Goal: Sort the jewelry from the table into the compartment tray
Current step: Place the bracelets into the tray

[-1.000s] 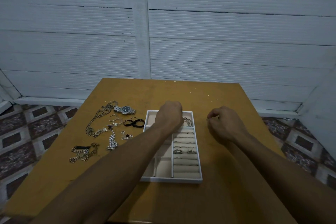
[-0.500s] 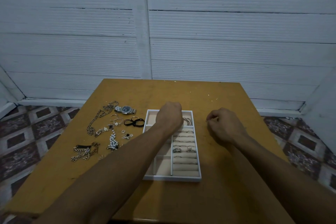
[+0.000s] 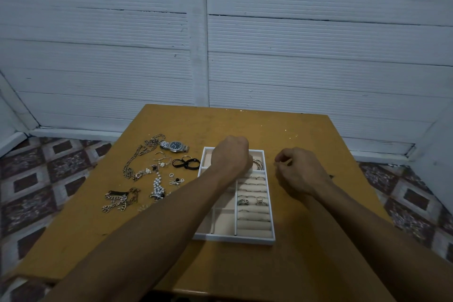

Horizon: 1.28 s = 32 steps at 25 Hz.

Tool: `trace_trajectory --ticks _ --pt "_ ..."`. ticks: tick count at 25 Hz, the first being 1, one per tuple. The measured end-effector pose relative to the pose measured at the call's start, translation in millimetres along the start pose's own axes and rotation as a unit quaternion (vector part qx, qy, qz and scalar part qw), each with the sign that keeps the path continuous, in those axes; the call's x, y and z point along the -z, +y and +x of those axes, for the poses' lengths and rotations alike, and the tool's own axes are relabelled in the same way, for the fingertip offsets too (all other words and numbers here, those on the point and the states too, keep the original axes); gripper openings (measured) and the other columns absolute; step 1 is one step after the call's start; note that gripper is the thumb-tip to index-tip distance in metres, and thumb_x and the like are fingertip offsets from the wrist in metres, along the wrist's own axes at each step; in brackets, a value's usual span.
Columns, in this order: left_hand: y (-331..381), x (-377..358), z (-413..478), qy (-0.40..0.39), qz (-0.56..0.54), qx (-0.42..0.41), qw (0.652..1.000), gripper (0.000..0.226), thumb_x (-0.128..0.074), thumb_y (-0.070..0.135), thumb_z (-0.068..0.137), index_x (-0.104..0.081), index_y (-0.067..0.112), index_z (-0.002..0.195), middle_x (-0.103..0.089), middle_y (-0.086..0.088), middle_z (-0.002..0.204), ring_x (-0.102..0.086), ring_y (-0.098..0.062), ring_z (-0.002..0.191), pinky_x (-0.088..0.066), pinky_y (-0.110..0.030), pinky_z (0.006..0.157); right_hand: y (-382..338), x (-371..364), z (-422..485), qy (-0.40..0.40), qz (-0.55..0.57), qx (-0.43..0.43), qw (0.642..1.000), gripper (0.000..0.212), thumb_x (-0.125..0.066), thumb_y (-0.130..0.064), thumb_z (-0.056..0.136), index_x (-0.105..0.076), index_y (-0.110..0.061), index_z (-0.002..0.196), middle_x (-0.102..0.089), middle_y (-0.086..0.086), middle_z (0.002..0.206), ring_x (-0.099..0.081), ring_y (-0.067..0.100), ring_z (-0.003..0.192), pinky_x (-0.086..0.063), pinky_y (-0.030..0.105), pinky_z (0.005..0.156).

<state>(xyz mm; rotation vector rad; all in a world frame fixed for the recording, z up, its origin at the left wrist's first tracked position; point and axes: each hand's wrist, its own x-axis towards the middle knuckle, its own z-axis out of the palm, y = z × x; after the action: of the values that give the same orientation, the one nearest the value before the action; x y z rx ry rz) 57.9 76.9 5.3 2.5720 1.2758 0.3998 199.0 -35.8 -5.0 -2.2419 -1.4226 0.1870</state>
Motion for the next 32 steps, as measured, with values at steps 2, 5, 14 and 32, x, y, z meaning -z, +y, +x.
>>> trace_trajectory --ticks 2,5,14,32 --pt "-10.0 8.8 -6.5 0.009 -0.016 -0.004 1.0 0.018 -0.055 0.022 0.087 -0.069 0.015 0.096 -0.068 -0.006 0.094 -0.062 -0.024 0.084 -0.055 -0.034 0.07 -12.7 -2.2 1.2 -0.002 0.014 0.013 1.0 0.026 -0.055 -0.031 0.092 -0.067 -0.02 0.113 -0.066 -0.002 0.113 -0.06 0.013 0.092 -0.051 0.029 0.074" --pt "-34.0 23.9 -18.9 0.022 -0.027 -0.009 0.999 0.022 -0.056 0.028 0.088 -0.07 0.018 0.102 -0.07 -0.004 0.098 -0.062 -0.021 0.087 -0.056 -0.038 0.076 -38.1 -5.0 6.3 0.006 0.018 0.043 0.999 0.026 -0.054 -0.028 0.09 -0.065 -0.021 0.113 -0.068 -0.003 0.11 -0.061 0.015 0.092 -0.051 0.033 0.077" --pt "-160.7 63.5 -39.3 0.055 0.012 0.08 0.995 0.023 -0.058 0.026 0.09 -0.071 0.021 0.109 -0.071 -0.004 0.107 -0.063 -0.022 0.094 -0.054 -0.037 0.083 -125.0 -44.2 30.7 -0.032 -0.066 0.112 0.991 0.035 -0.052 -0.031 0.087 -0.06 -0.024 0.121 -0.063 -0.002 0.119 -0.052 0.024 0.112 -0.037 0.043 0.094" --pt "-224.1 71.5 -24.3 -0.055 0.076 0.026 0.995 0.041 -0.063 0.045 0.088 -0.064 0.02 0.12 -0.064 -0.007 0.116 -0.056 -0.025 0.108 -0.047 -0.039 0.093 -196.9 -99.7 64.8 -0.093 -0.243 0.123 0.958 0.014 -0.052 -0.025 0.091 -0.065 -0.022 0.095 -0.063 0.002 0.104 -0.046 0.025 0.108 -0.03 0.044 0.091"
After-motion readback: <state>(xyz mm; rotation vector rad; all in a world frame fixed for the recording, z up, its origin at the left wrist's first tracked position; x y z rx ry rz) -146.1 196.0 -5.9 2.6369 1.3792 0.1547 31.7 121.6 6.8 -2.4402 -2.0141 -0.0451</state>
